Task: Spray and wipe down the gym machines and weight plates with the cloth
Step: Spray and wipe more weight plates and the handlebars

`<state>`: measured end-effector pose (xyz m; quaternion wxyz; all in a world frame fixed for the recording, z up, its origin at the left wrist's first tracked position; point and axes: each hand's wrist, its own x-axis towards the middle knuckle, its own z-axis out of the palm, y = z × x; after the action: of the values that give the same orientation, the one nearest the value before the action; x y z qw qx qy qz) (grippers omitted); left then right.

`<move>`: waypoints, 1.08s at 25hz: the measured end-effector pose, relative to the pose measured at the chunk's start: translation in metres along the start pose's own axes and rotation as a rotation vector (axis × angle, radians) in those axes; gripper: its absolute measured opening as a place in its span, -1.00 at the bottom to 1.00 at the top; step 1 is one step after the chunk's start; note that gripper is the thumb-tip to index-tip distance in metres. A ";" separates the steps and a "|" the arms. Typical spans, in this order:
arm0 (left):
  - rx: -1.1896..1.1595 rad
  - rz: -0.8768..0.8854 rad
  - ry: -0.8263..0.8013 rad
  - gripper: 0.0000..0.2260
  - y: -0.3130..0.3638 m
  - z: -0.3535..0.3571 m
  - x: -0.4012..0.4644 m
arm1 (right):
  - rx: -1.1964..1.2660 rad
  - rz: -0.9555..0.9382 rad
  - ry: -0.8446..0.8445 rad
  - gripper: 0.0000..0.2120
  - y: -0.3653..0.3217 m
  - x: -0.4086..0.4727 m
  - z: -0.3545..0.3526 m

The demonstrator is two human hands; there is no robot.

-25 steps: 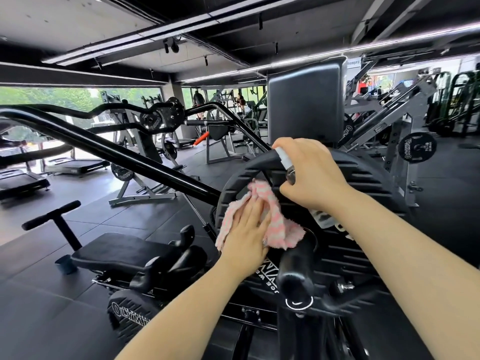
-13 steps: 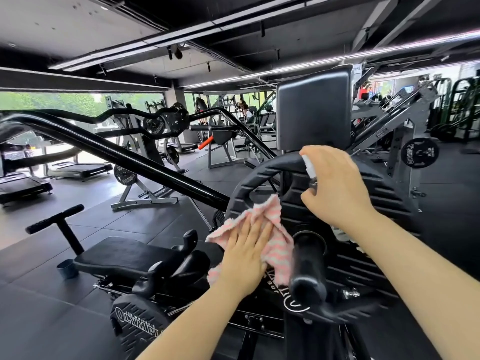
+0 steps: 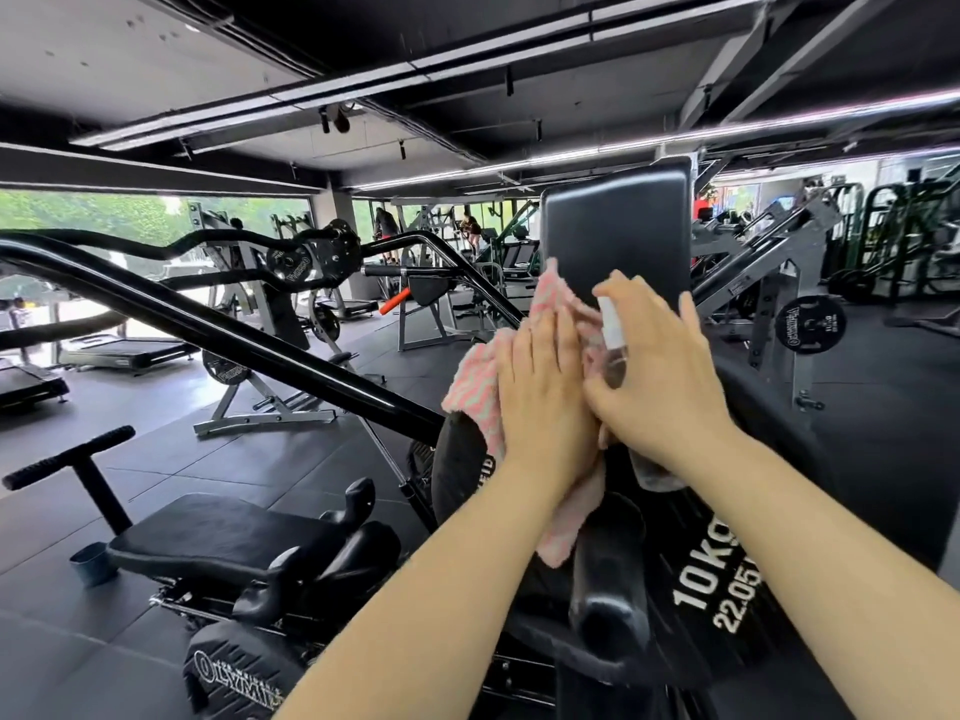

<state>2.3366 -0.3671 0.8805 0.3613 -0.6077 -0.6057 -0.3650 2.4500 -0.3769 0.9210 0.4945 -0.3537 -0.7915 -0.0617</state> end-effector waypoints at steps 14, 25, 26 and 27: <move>-0.233 -0.047 -0.364 -0.63 -0.071 -0.027 0.008 | -0.036 -0.067 -0.089 -0.42 -0.003 0.007 0.000; -0.918 -0.950 -0.466 -0.79 -0.102 0.003 -0.122 | -0.024 -0.081 -0.086 -0.42 0.003 0.005 -0.001; -0.997 -1.065 -0.474 -0.82 -0.096 0.007 -0.137 | -0.040 -0.080 -0.080 -0.42 0.003 0.004 -0.003; -1.074 -1.116 -0.446 -0.77 -0.088 0.007 -0.143 | -0.051 -0.076 -0.075 -0.43 0.004 0.003 -0.003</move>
<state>2.2490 -0.4275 0.7510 -0.3451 -0.3650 -0.6195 -0.6033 2.4539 -0.3741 0.9243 0.4526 -0.3381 -0.8205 -0.0875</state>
